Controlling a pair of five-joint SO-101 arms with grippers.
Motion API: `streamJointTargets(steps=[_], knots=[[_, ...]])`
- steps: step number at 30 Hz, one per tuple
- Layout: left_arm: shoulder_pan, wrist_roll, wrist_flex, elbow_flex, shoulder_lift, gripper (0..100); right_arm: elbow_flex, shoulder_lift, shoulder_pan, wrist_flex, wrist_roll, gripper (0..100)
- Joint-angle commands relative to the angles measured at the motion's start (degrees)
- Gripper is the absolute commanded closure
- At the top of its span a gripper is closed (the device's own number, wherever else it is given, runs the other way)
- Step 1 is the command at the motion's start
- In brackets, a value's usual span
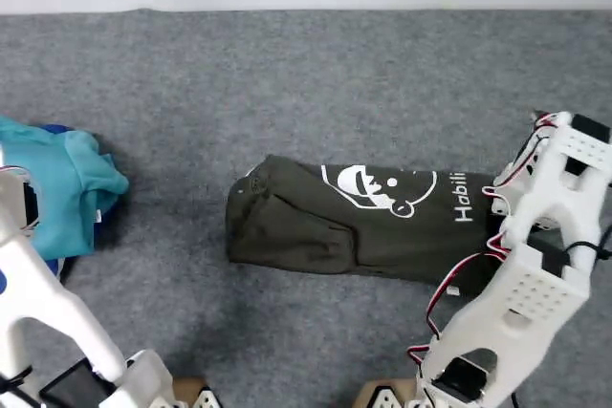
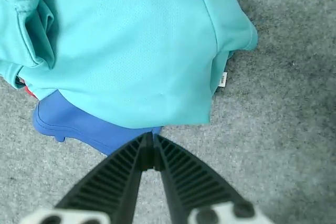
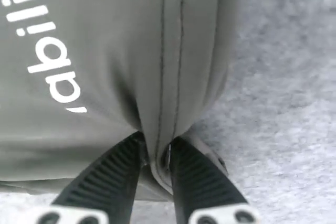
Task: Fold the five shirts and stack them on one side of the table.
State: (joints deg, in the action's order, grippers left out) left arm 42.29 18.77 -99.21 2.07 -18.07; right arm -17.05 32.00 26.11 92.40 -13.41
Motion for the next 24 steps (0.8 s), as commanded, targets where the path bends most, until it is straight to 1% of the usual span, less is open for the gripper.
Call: streamJointTargets(steps=[1, 5, 8, 15, 19, 24], knots=[[-0.35, -0.09, -0.26, -0.31, -1.23, 99, -1.14, -5.76, -3.21, 3.47, -0.7, 98.9], [-0.35, -0.09, -0.26, -0.31, -1.23, 99, -1.05, -8.48, -12.62, 8.92, 0.26, 98.9], [-0.35, -0.09, -0.26, -0.31, -1.23, 99, -1.05, -11.03, -19.38, 9.19, 5.8, 98.9], [-0.35, -0.09, 0.97, -0.31, -1.67, 99, -1.05, -16.22, -35.82, 9.54, 13.36, 98.9], [-0.35, -0.35, 1.32, -0.31, -1.67, 99, -1.23, -17.63, -44.88, 7.43, 17.23, 98.9], [-0.35, -0.18, 0.97, -0.31, -1.76, 99, -1.23, -17.54, -53.32, 0.48, 21.27, 98.9]])
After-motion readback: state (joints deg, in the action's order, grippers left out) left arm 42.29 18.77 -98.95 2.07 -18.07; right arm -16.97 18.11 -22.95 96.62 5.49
